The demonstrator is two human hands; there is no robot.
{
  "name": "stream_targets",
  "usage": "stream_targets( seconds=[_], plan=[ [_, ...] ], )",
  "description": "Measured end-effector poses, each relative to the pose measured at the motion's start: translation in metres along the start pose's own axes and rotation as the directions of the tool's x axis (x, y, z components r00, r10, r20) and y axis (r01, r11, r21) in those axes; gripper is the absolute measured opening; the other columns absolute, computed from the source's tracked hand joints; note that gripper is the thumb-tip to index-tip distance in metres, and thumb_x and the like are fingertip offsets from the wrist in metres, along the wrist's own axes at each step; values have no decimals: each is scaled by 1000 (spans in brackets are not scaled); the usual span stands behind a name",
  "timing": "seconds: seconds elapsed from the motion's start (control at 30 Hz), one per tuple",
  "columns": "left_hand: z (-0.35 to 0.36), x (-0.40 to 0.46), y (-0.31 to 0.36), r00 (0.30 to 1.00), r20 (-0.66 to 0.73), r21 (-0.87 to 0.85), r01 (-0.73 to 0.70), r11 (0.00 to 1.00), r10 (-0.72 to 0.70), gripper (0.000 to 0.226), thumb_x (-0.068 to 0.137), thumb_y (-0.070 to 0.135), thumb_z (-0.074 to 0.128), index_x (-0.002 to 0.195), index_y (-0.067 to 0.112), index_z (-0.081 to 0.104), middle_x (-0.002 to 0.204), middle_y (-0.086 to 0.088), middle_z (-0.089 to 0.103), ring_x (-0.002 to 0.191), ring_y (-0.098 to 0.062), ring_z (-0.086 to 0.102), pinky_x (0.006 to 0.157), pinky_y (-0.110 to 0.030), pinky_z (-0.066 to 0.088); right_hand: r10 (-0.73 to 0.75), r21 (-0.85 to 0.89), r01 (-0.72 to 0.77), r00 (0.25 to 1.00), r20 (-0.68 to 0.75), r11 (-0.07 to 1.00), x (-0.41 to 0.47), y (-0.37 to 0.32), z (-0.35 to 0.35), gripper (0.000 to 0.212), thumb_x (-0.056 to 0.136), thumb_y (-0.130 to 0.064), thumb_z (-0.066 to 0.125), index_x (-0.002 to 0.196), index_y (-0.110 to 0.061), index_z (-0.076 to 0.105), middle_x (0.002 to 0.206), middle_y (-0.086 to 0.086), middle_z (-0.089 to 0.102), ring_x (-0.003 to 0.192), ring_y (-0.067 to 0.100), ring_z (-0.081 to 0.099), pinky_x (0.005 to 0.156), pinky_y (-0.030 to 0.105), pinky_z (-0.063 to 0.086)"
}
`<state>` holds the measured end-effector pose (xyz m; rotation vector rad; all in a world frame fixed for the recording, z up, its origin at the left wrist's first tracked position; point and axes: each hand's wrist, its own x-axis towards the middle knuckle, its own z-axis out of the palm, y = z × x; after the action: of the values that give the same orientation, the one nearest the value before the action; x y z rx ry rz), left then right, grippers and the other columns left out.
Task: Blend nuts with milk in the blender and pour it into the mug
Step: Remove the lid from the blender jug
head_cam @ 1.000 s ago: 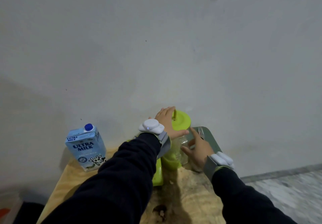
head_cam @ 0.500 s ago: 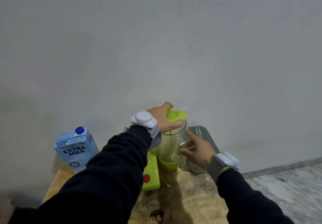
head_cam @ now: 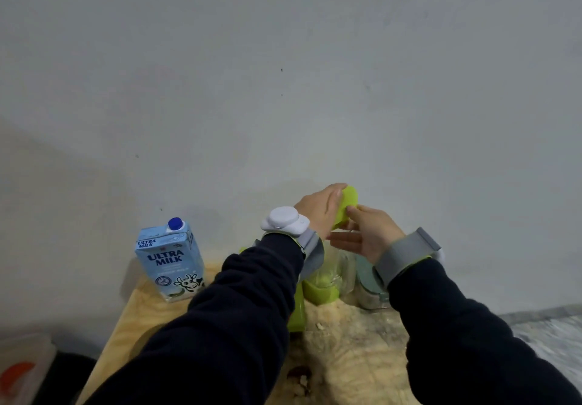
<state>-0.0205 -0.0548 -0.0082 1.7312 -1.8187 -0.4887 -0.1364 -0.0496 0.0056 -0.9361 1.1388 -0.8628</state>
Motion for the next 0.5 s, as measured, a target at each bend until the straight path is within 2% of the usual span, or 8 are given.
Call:
stream_targets(
  seconds=[0.03, 0.1, 0.17, 0.2, 0.27, 0.37, 0.43, 0.5],
  plan=[
    [-1, -3, 4, 1000, -19, 1, -23, 1000, 23, 42, 103, 33, 23, 139, 30, 44, 139, 1, 56, 127, -22, 52, 103, -28, 39, -12, -27, 12, 1000, -6, 1000, -3, -2, 1, 25, 103, -15, 34, 93, -6, 55, 73, 11, 54, 64, 28, 60, 67, 38, 53],
    [-6, -7, 9, 996, -55, 4, -66, 998, 66, 43, 103, 33, 24, 142, 29, 42, 143, 3, 51, 134, -20, 46, 109, -28, 37, -42, -65, 42, 999, 3, 997, -14, -11, 2, 23, 103, -14, 32, 98, -6, 53, 72, 10, 53, 64, 28, 59, 66, 37, 51],
    [-17, -10, 18, 987, -108, 6, -119, 993, 119, 47, 100, 37, 21, 143, 29, 40, 147, 4, 47, 141, -18, 38, 114, -36, 33, -88, -85, 89, 996, 19, 992, -27, -26, 3, 22, 104, -15, 30, 103, -9, 51, 73, 9, 52, 62, 27, 61, 61, 34, 52],
    [-24, -12, 23, 979, -138, 19, -149, 989, 150, 47, 100, 36, 21, 143, 28, 40, 148, 4, 45, 143, -17, 35, 115, -36, 32, -117, -80, 119, 993, 28, 990, -34, -34, 4, 24, 104, -15, 29, 98, -11, 52, 74, 9, 53, 59, 26, 62, 59, 33, 53],
    [-43, -18, 35, 959, -204, 55, -190, 980, 197, 43, 103, 31, 24, 142, 25, 43, 150, 4, 43, 144, -15, 32, 114, -29, 30, -187, -52, 190, 981, 48, 980, -47, -48, 9, 30, 104, -14, 29, 85, -14, 52, 74, 10, 53, 59, 25, 62, 65, 35, 54],
    [-68, -31, 47, 942, -265, 91, -187, 978, 205, 42, 104, 27, 24, 141, 22, 44, 152, 4, 39, 144, -11, 30, 117, -29, 26, -286, -51, 291, 954, 85, 955, -61, -57, 23, 31, 104, -14, 29, 85, -16, 54, 75, 9, 55, 62, 23, 62, 72, 36, 53],
    [-76, -42, 41, 940, -286, 99, -163, 982, 185, 43, 104, 27, 24, 140, 21, 46, 152, 4, 40, 144, -10, 31, 118, -36, 26, -280, -36, 286, 952, 122, 958, -65, -49, 35, 29, 104, -15, 29, 93, -15, 56, 77, 8, 58, 62, 21, 63, 72, 36, 54],
    [-79, -56, 26, 956, -258, 131, -107, 986, 138, 43, 104, 28, 24, 140, 22, 46, 152, 4, 39, 144, -10, 30, 118, -39, 26, -225, -9, 229, 962, 152, 973, -66, -33, 48, 30, 104, -15, 29, 91, -15, 56, 77, 8, 59, 58, 19, 65, 70, 35, 56]
  ],
)
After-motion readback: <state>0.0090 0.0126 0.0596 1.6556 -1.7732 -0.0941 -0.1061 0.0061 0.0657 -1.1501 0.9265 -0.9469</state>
